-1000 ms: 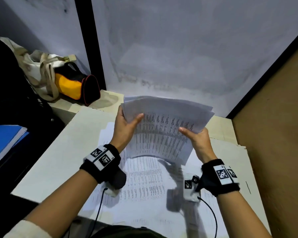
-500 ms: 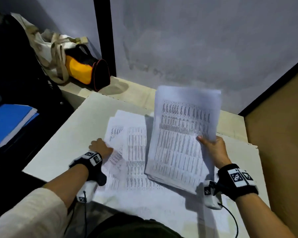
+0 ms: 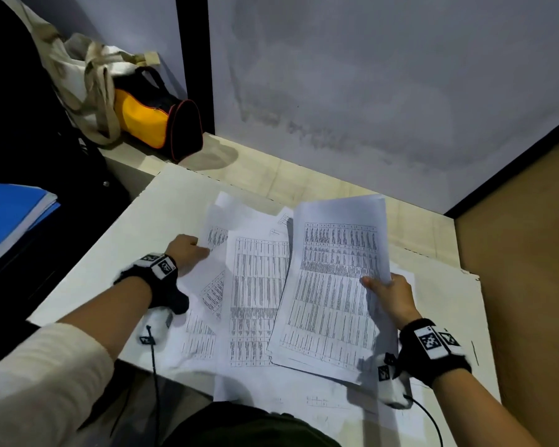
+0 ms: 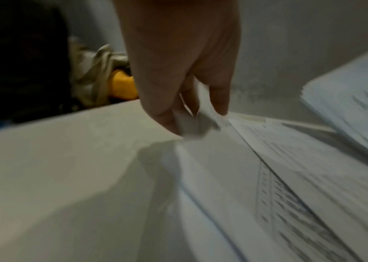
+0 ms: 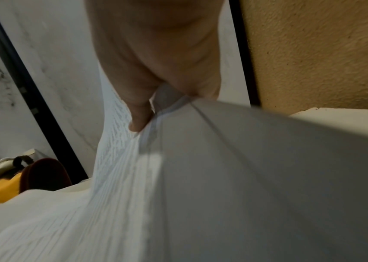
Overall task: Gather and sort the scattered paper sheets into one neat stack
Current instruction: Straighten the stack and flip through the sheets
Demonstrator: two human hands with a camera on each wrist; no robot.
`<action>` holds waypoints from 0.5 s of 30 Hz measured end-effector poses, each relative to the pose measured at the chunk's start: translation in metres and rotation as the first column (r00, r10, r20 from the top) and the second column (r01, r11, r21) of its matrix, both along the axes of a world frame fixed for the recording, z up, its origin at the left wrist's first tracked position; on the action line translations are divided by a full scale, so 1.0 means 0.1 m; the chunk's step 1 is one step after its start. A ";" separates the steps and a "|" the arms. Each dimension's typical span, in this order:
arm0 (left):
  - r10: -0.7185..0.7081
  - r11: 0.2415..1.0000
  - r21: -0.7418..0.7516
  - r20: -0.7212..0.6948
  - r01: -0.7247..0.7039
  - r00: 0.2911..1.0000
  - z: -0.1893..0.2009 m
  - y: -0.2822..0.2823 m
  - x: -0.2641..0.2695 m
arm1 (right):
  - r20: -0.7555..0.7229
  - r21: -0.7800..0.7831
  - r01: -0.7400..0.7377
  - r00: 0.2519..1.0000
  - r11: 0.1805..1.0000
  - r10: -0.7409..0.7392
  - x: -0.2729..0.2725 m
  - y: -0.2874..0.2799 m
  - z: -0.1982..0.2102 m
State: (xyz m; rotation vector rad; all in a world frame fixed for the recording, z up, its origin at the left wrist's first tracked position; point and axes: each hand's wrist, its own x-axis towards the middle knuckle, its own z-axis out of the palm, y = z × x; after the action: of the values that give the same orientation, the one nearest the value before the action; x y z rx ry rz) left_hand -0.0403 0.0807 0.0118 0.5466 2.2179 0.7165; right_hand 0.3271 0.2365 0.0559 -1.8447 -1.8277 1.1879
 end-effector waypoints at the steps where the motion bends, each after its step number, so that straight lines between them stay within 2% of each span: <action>1: -0.081 0.994 -0.074 -0.014 0.080 0.997 0.01 0.02 -0.02 | 0.003 0.003 -0.004 1.000 1.000 0.004 -0.01 0.00 0.01; 4: -0.287 0.904 -0.308 0.080 0.297 0.955 -0.01 0.06 0.01 | 0.020 0.001 -0.007 1.000 1.000 0.007 -0.02 -0.01 0.02; 6: -0.367 0.833 -0.369 0.191 0.413 0.911 0.06 0.05 0.09 | 0.028 -0.001 -0.001 1.000 1.000 0.001 -0.02 -0.01 0.03; 8: -0.380 0.818 -0.357 0.253 0.451 0.890 0.08 0.02 0.15 | 0.038 -0.008 -0.007 0.999 1.000 0.007 0.00 -0.02 0.04; 10: -0.414 0.841 -0.299 0.181 0.451 0.892 0.06 0.01 0.18 | 0.051 -0.009 -0.013 0.999 1.000 0.014 0.01 -0.03 0.04; 12: -0.445 0.869 -0.228 0.029 0.439 0.895 0.10 0.01 0.21 | 0.052 0.000 -0.012 0.999 1.000 0.012 0.02 -0.03 0.05; 15: -0.381 0.924 -0.097 -0.144 0.370 0.913 0.34 -0.02 0.28 | 0.067 0.014 -0.016 0.998 1.000 0.015 0.04 -0.04 0.07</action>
State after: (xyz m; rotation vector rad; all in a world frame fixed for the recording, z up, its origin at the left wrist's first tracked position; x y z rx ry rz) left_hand -0.0126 0.0788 0.0463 0.9939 2.1796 0.4037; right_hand 0.3313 0.2327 0.0628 -1.8873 -1.8838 1.1280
